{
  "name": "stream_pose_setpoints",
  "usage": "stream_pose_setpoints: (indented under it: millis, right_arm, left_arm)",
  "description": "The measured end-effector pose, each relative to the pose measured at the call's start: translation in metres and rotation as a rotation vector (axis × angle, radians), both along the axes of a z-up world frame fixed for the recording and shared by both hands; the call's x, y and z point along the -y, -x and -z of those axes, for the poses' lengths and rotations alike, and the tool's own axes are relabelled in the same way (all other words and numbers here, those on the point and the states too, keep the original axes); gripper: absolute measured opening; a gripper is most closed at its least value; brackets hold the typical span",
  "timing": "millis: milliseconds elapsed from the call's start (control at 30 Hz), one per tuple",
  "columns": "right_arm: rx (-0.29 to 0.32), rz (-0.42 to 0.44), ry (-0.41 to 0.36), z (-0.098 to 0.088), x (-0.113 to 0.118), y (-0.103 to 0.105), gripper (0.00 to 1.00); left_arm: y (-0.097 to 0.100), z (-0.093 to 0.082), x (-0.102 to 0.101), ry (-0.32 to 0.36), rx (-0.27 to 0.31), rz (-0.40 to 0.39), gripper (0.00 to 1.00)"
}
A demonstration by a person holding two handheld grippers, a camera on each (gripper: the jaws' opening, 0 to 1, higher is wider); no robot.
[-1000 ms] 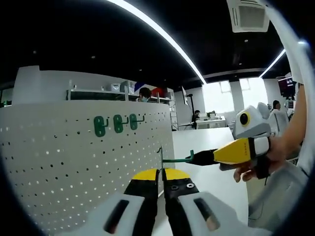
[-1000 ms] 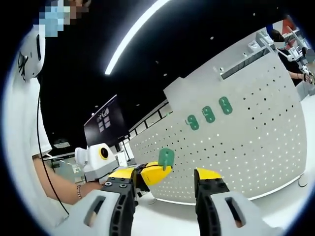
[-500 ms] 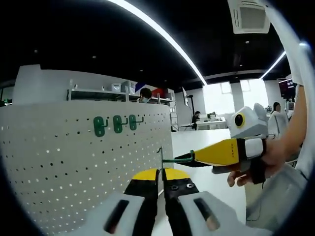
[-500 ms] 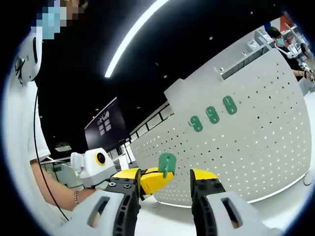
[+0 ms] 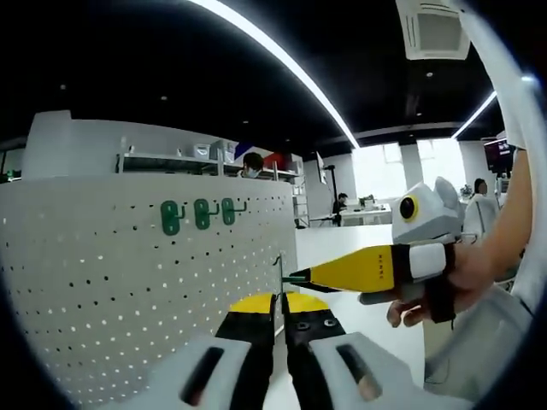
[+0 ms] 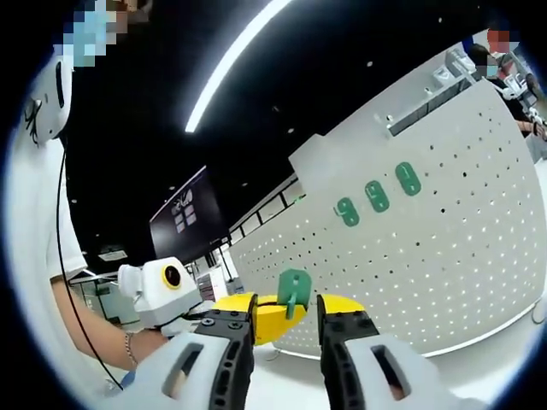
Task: Insert the hook assembly into the mounting plate slot until the hook locks in place.
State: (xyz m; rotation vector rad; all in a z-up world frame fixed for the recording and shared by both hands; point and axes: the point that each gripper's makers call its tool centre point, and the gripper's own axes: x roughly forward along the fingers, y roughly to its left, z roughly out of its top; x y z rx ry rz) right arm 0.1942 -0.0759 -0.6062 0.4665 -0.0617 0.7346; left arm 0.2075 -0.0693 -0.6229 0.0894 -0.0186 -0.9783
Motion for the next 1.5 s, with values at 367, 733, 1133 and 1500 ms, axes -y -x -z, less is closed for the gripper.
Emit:
stream_pose_setpoints:
  millis: [367,733,1133,1500]
  right_arm:
    - [-0.006,0.014,0.003,0.0017,0.0006,-0.0016,0.12]
    - [-0.034,0.017,-0.001,0.0053,0.0017,-0.0049,0.06]
    - [-0.027,0.038,0.002,0.0054,0.0011,-0.0051,0.04]
    - [-0.032,0.065,-0.007,0.0046,0.0031,-0.0072,0.02]
  left_arm:
    - [0.0026,0.0007,0.0022,0.001,-0.001,-0.002,0.03]
    - [0.0029,0.0027,0.0036,-0.014,0.002,-0.004,0.03]
    - [0.0029,0.0028,0.0039,-0.017,0.000,-0.011,0.03]
    - [0.0034,0.0020,0.0064,-0.039,0.019,-0.024,0.03]
